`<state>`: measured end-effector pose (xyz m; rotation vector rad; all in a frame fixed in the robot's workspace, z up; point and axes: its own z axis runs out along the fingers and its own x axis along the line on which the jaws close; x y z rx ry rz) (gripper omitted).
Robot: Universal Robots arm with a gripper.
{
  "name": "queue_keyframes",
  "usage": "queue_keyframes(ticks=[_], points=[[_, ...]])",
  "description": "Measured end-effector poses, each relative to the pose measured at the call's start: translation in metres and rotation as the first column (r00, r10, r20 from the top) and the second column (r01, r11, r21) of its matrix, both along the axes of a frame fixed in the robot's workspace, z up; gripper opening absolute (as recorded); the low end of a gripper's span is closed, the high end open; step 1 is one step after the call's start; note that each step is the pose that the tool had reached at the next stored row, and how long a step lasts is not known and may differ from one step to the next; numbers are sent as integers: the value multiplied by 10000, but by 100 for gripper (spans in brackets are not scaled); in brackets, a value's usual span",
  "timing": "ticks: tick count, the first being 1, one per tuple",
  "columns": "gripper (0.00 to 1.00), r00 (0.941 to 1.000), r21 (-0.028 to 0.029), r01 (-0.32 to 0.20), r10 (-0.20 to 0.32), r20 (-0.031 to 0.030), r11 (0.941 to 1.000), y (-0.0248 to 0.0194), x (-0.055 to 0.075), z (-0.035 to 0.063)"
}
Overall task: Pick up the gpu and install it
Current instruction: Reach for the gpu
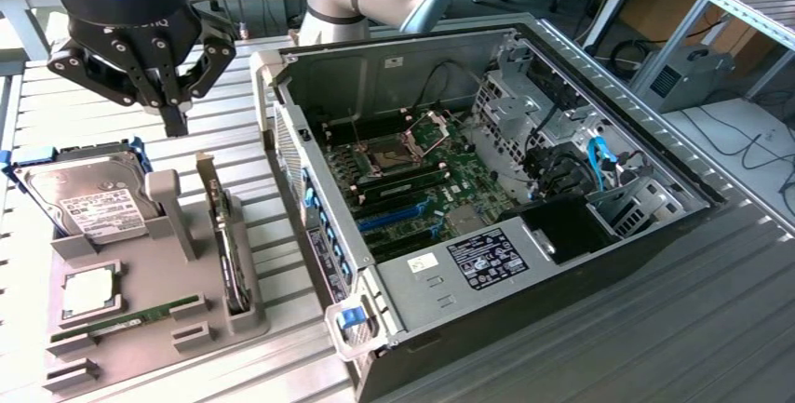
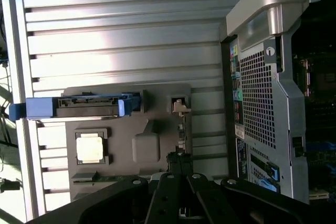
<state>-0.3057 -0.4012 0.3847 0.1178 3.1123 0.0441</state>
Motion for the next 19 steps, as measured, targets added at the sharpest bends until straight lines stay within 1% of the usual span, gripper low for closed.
queue_keyframes(ticks=[7,19], points=[[11,10000,-13,-1,1,0,10000,-13,0,-1],[11,10000,-57,-1,1,0,10000,-38,0,-5]])
